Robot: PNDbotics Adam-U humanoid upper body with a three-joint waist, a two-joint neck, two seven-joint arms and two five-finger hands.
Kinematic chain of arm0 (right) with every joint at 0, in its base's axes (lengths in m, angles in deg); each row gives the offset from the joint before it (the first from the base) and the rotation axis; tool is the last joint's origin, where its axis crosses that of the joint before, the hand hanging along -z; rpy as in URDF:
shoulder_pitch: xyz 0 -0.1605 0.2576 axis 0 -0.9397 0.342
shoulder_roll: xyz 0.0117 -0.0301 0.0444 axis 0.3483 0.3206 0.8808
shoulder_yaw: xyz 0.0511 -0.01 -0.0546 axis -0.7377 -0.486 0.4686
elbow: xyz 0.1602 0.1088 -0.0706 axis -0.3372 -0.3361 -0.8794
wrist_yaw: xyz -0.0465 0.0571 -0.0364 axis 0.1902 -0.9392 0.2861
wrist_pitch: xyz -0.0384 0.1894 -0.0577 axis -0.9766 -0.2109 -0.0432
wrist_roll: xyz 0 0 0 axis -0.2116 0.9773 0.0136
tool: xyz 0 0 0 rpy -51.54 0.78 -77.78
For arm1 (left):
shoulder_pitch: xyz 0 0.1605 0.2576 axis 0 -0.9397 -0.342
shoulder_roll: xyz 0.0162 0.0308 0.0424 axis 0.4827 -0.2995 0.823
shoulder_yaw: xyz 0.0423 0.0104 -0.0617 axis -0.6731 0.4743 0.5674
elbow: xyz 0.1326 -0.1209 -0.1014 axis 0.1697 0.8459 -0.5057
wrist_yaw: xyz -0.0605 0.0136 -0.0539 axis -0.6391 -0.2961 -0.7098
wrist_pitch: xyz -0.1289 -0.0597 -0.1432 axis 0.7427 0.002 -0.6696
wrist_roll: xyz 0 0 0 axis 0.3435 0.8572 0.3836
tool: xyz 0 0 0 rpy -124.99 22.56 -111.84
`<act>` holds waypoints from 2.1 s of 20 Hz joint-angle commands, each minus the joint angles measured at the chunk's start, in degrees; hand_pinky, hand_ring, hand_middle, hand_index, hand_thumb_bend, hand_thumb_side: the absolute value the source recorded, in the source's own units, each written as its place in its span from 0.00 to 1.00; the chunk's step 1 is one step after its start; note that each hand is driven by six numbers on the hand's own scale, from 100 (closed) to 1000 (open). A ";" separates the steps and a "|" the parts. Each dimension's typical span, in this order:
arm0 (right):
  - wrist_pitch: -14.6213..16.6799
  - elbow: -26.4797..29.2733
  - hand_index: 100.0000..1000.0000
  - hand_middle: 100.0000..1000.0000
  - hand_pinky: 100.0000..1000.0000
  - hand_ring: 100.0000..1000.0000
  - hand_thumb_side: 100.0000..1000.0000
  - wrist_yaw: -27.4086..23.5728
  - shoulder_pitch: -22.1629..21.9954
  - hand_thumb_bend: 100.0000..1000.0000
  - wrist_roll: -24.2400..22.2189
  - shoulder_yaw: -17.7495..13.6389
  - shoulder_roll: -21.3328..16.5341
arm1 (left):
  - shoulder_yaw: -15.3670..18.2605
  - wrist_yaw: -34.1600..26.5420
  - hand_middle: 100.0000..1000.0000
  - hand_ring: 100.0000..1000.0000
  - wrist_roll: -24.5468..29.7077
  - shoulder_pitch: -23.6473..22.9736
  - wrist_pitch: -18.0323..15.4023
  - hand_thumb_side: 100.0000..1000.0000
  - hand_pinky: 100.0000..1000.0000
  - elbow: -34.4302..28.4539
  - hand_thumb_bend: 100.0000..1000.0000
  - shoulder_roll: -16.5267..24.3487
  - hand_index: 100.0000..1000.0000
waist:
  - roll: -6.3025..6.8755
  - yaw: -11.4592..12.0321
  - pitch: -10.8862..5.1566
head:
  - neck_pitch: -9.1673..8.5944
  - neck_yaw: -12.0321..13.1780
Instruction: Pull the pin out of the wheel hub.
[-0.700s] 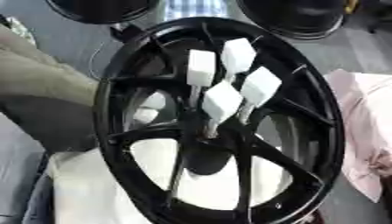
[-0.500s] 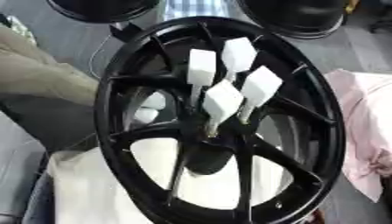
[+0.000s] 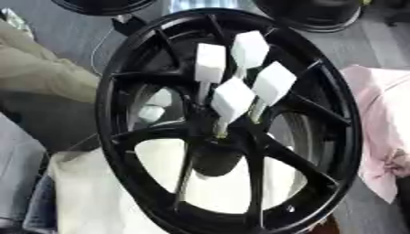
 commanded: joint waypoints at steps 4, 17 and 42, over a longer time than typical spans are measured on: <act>0.64 1.79 0.83 0.75 0.88 0.83 0.58 1.32 -1.20 0.00 0.01 -0.73 -2.23 | -5.24 5.91 0.74 0.65 4.77 7.36 0.20 0.56 0.39 -1.99 0.00 9.59 0.77 | 1.40 -0.09 -1.37 | 1.37 -0.46; 2.50 1.69 0.82 0.74 0.88 0.83 0.57 2.83 -3.50 0.00 -1.95 0.02 -4.26 | -22.01 16.62 0.74 0.66 15.31 24.73 4.84 0.45 0.58 -5.02 0.00 26.97 0.81 | 3.69 -1.31 -2.37 | 3.06 -0.02; 3.76 0.58 0.82 0.74 0.88 0.83 0.57 4.29 -4.72 0.00 -2.84 -0.21 -3.02 | -51.62 27.08 0.81 0.75 39.67 57.79 12.59 0.68 0.75 12.02 0.00 8.51 0.87 | 2.27 0.68 -1.77 | 2.89 -0.62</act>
